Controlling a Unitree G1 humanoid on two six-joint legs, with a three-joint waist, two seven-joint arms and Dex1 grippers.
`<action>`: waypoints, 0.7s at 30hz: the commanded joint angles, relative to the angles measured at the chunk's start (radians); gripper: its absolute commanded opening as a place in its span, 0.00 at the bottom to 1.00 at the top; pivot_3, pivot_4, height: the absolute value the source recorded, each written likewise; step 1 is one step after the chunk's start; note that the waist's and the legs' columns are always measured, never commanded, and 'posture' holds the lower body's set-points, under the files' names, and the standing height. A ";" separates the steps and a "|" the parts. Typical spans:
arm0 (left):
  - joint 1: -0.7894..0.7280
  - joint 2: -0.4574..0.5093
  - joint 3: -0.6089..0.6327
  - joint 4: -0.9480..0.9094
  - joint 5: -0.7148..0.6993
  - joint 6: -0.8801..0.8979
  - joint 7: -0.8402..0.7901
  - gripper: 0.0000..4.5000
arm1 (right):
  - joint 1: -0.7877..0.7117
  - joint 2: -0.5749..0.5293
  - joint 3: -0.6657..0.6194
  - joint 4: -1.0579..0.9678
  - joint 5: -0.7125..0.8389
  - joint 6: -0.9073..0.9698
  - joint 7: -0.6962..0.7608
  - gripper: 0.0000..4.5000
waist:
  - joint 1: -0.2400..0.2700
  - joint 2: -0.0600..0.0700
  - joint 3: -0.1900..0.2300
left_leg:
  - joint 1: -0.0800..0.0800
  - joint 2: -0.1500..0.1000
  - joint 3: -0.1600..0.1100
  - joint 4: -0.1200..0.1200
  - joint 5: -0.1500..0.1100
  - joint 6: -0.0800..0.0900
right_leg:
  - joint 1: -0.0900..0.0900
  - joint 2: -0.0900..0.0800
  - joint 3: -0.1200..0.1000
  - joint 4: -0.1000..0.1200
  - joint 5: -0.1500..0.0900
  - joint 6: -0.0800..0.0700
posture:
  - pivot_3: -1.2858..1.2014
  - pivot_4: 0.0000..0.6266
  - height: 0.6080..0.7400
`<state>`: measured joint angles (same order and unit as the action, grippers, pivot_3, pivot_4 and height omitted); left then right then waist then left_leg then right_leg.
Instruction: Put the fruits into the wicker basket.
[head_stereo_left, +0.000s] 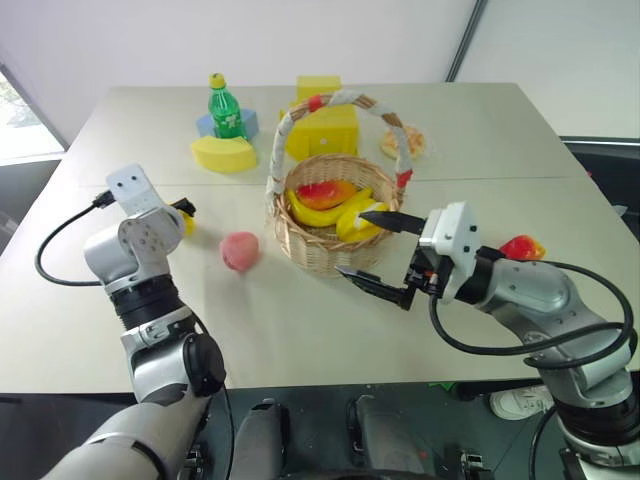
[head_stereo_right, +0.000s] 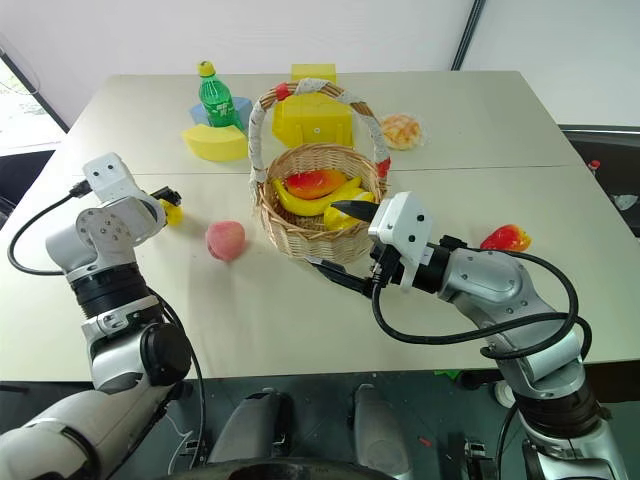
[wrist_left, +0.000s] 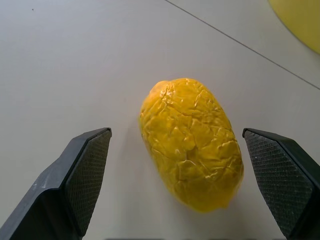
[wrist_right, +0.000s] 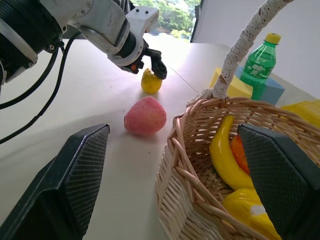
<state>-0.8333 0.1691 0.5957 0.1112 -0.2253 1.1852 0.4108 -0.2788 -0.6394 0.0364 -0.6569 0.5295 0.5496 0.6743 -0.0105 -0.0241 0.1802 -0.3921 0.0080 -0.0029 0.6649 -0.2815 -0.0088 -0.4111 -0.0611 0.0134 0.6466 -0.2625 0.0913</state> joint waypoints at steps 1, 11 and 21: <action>-0.035 0.026 -0.027 0.054 0.030 -0.037 0.007 1.00 | -0.010 0.017 0.008 -0.031 -0.007 -0.021 -0.007 0.95 | 0.000 0.000 0.000 | 0.000 0.000 0.000 0.000 0.000 0.000 | 0.000 0.000 0.000 0.000 0.000 0.000 | 0.52 0.24 1.00; -0.043 0.026 -0.019 0.111 0.024 -0.100 0.011 0.61 | -0.016 0.039 0.026 -0.029 -0.020 -0.020 -0.010 1.00 | 0.000 0.000 0.000 | 0.000 0.001 0.000 0.000 0.000 0.000 | 0.000 -0.001 0.000 0.000 0.000 0.000 | 0.52 0.24 1.00; 0.188 0.191 -0.109 -0.179 -0.094 -0.324 -0.428 0.41 | -0.021 0.036 0.020 -0.016 -0.028 -0.028 -0.006 1.00 | -0.008 0.000 0.000 | 0.000 0.002 0.001 -0.002 0.001 -0.003 | -0.002 -0.001 0.001 0.001 0.000 0.000 | 0.52 0.24 1.00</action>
<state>-0.6996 0.2934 0.5113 0.0665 -0.2615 0.9866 0.1720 -0.2880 -0.6060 0.0738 -0.6530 0.5027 0.5470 0.6671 -0.0184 -0.0240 0.1802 -0.3922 0.0107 -0.0020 0.6624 -0.2773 -0.0166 -0.4136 -0.0626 0.0144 0.6472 -0.2625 0.0911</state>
